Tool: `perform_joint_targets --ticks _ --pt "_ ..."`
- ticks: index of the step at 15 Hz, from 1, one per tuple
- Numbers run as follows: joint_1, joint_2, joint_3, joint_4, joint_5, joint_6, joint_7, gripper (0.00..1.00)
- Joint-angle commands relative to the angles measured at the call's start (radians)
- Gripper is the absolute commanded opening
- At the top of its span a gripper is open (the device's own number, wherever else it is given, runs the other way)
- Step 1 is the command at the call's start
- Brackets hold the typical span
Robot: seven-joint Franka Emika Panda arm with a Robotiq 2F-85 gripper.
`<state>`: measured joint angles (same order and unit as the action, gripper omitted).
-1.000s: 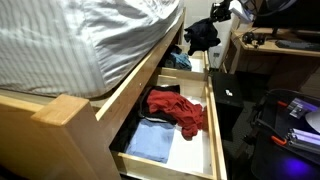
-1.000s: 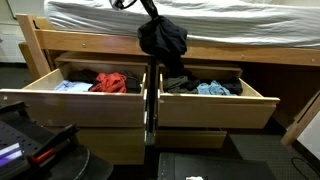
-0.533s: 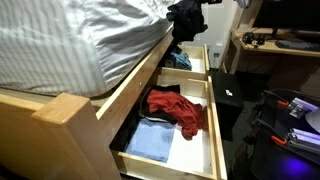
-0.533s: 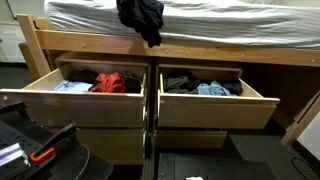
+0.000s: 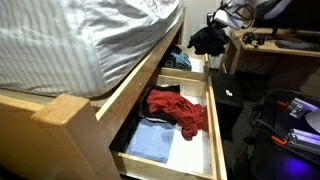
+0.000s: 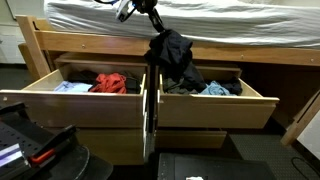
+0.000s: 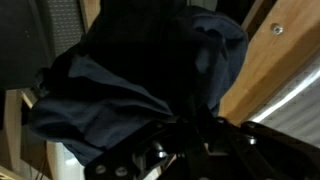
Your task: Open the second drawer from the right, pick up the black cloth from the first drawer, put it in the second drawer and close the second drawer.
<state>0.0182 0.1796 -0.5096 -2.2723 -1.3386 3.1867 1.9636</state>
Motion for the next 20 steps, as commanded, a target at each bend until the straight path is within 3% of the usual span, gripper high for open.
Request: perform_joint_targets --ticks 1,5,6,7,13,14,17,20 --pt "0.077 0.078 0.064 0.073 0.173 -0.281 -0.016 0.03" --pt "0.095 0.099 0.173 0.116 0.527 -0.616 -0.166 0.03" --pt "0.034 0.101 0.242 0.133 0.568 -0.652 -0.191 0.03" --pt "0.032 0.105 0.252 0.149 0.605 -0.678 -0.208 0.03" --pt "-0.015 0.126 0.242 0.156 0.515 -0.460 -0.225 0.03" --pt "-0.049 0.050 0.210 0.087 0.468 -0.394 -0.260 0.03" --pt "-0.067 0.063 0.163 0.099 0.401 -0.299 -0.263 0.03" --pt "-0.071 0.086 0.121 0.130 0.342 -0.277 -0.253 0.03"
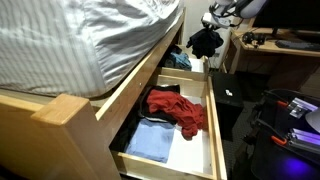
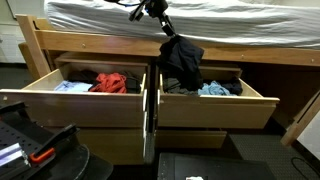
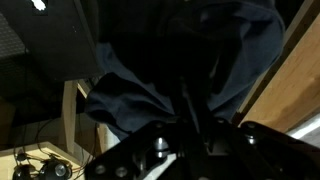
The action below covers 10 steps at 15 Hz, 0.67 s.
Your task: Open the second drawer from the right, pick up the black cloth from the first drawer, put it in the second drawer and close the second drawer.
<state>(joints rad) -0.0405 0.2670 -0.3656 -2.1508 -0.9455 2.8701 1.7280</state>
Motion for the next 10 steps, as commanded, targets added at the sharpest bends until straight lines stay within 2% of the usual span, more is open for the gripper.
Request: perform_joint_targets --ticks 1,3,7,10 --pt "-0.006 0.003 -0.036 0.016 -0.082 0.053 -0.009 0.03" --pt "0.002 0.029 -0.050 0.042 -0.152 0.115 0.008 0.03" --pt "0.142 0.071 -0.069 0.139 -0.356 -0.140 0.231 0.03" --pt "0.229 0.158 -0.038 0.207 -0.390 -0.370 0.320 0.03"
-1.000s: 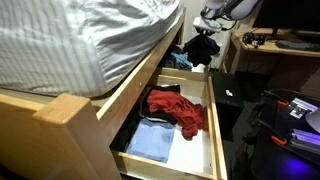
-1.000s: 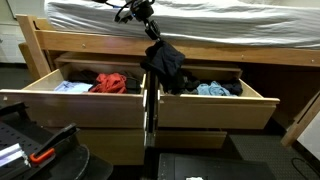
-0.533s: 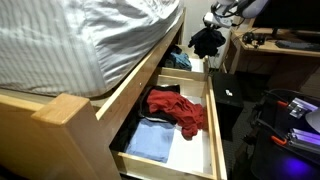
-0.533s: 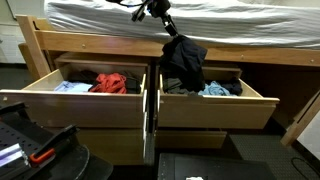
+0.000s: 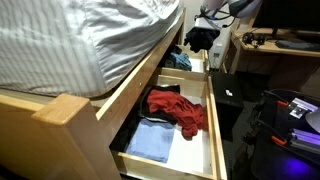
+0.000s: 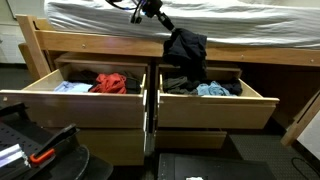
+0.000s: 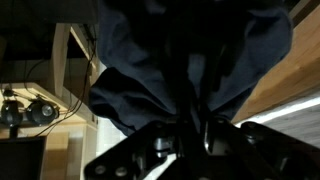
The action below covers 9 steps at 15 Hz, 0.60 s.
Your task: Open the second drawer from the right, pick up the black cloth from the first drawer, put it in the second drawer and close the second drawer.
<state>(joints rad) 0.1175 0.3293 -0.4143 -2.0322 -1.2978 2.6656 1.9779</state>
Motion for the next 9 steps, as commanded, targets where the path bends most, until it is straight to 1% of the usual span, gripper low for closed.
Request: perform_joint_targets --ticks 1,2,3,4,5,6,8,9 --pt "0.096 0.130 0.021 0.114 -0.014 -0.237 0.064 0.03" --pt "0.022 0.159 0.133 0.146 -0.027 -0.320 0.065 0.03" --pt "0.016 0.201 0.158 0.181 -0.010 -0.364 0.053 0.03" --pt "-0.007 0.229 0.193 0.205 0.018 -0.394 0.036 0.38" --pt "-0.028 0.263 0.222 0.235 0.053 -0.425 0.025 0.40" --pt "-0.020 0.188 0.232 0.155 -0.007 -0.403 0.063 0.20" --pt "-0.034 0.245 0.248 0.203 0.012 -0.427 0.062 0.35" --pt "-0.040 0.257 0.248 0.215 0.013 -0.426 0.061 0.40"
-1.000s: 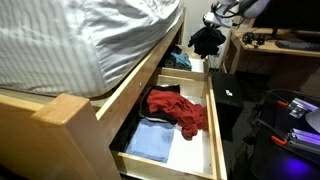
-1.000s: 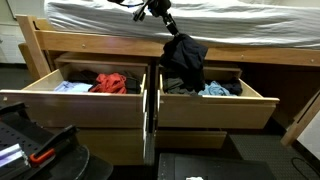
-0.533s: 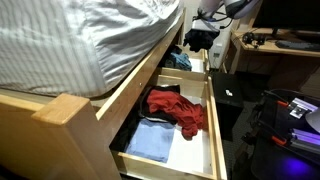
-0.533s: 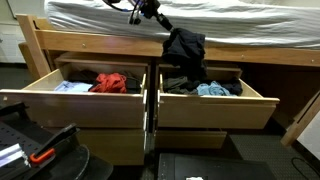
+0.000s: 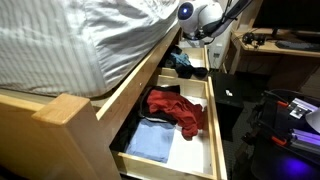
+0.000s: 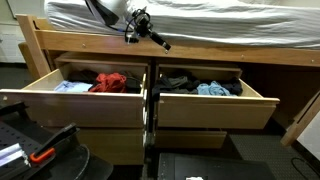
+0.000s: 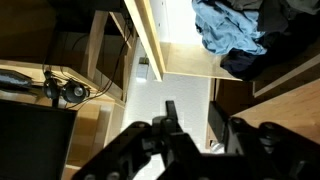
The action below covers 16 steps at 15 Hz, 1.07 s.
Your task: Open the second drawer from the right, pick up the black cloth from the first drawer, put it in the second drawer and close the second drawer.
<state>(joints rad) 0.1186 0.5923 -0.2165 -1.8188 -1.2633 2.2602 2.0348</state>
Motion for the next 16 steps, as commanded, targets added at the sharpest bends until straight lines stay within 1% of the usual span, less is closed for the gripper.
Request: perform_joint_targets --ticks 1,8,9,10,13,15,16 --pt "-0.045 -0.003 0.049 0.007 -0.021 -0.020 0.004 0.40" --pt "-0.049 -0.003 0.050 0.015 -0.020 -0.020 0.002 0.40" --pt "-0.056 -0.016 0.056 -0.003 -0.025 0.011 -0.020 0.65" --pt "-0.071 -0.024 0.069 -0.018 -0.011 0.038 -0.022 0.66" --pt "-0.102 -0.021 0.091 -0.055 -0.020 0.102 0.013 0.86" --pt "-0.117 -0.019 0.094 -0.087 -0.022 0.140 0.049 0.98" --pt "-0.096 0.000 0.093 -0.034 -0.015 0.075 0.023 0.81"
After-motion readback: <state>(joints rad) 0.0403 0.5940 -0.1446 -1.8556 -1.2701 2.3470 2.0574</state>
